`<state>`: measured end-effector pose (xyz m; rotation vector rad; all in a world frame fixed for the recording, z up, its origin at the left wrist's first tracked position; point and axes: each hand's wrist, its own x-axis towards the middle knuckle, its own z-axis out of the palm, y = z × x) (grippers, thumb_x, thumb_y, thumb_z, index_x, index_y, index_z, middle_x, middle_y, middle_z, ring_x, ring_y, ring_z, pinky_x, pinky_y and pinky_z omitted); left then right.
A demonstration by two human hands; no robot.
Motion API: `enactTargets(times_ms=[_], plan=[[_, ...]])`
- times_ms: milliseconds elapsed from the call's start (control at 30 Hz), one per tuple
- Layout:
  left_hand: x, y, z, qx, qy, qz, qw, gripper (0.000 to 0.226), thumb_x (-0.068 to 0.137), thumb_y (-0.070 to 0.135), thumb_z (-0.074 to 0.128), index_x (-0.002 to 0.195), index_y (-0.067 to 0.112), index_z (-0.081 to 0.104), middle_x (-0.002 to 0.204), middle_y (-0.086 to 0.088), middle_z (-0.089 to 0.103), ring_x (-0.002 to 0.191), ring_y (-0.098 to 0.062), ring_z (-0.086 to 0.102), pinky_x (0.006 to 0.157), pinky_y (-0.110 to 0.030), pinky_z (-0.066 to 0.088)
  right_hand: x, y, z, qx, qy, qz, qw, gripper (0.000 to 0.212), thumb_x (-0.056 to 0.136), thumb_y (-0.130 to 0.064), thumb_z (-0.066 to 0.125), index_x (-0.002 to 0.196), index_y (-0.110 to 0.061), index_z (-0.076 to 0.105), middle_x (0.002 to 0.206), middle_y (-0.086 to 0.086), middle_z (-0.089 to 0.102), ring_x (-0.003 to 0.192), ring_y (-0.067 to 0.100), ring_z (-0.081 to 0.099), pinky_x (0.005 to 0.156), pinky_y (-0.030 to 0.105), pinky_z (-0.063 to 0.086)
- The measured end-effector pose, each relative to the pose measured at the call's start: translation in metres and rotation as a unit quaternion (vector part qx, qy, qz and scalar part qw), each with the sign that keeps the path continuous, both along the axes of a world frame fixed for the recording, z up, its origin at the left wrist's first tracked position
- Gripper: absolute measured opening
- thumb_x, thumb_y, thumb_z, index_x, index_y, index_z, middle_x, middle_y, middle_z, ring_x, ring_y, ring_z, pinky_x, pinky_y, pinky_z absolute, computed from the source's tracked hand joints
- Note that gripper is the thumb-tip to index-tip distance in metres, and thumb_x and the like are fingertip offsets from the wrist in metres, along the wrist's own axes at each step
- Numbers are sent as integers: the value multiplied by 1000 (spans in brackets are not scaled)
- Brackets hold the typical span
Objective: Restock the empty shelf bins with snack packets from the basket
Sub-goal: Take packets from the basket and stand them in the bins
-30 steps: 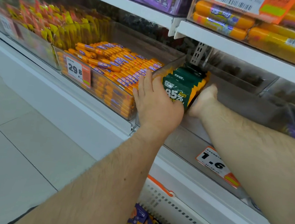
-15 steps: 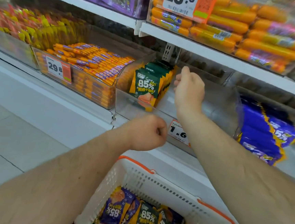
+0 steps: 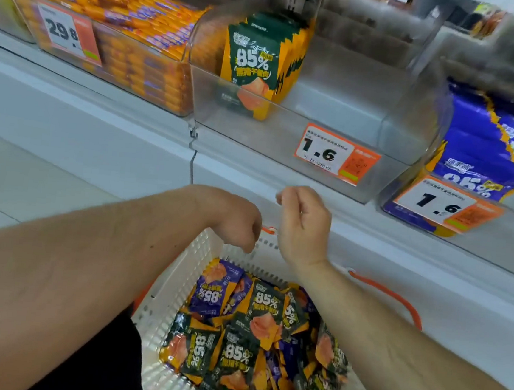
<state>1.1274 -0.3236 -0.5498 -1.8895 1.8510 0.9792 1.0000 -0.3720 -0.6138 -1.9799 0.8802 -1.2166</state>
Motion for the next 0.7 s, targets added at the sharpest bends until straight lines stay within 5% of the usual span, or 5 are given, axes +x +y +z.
enactTargets(times_ms=[100, 233, 400, 567, 700], plan=[[-3, 1, -6, 25, -17, -21, 999, 41, 96, 36, 53, 132, 17, 57, 134, -3, 57, 120, -22, 54, 103, -41, 44, -24, 4, -68, 94, 192, 22, 977, 40, 96, -35, 45, 71, -6, 57, 67, 6, 53, 64, 19, 46, 58, 36, 35], [-7, -1, -9, 17, -10, -14, 1000, 42, 97, 35, 53, 135, 19, 54, 136, -1, 54, 121, -21, 52, 103, -39, 42, -48, 9, -133, 145, 510, 68, 845, 25, 92, -43, 55, 95, -19, 59, 96, 1, 58, 91, 23, 55, 73, 34, 45], [-7, -5, -13, 17, -9, -4, 1000, 40, 97, 36, 53, 133, 19, 55, 133, 0, 56, 118, -21, 53, 101, -38, 43, -62, 18, -175, 169, 682, 4, 711, 97, 68, -75, 66, 143, -24, 36, 145, 8, 34, 134, 32, 32, 109, 45, 32], [-4, -5, -14, 25, -8, 0, 1000, 43, 97, 37, 53, 136, 20, 52, 135, 1, 54, 120, -19, 52, 104, -38, 41, -59, 21, -180, 124, 689, -11, 714, 93, 64, -71, 74, 134, -20, 40, 136, 8, 36, 129, 31, 33, 106, 43, 33], [2, -5, -11, 18, -5, 8, 1000, 45, 95, 37, 57, 137, 20, 52, 136, 2, 54, 120, -18, 52, 103, -37, 41, -52, 18, -162, 236, 593, 24, 769, 47, 79, -29, 77, 114, -25, 47, 122, 4, 55, 112, 28, 51, 92, 43, 49]])
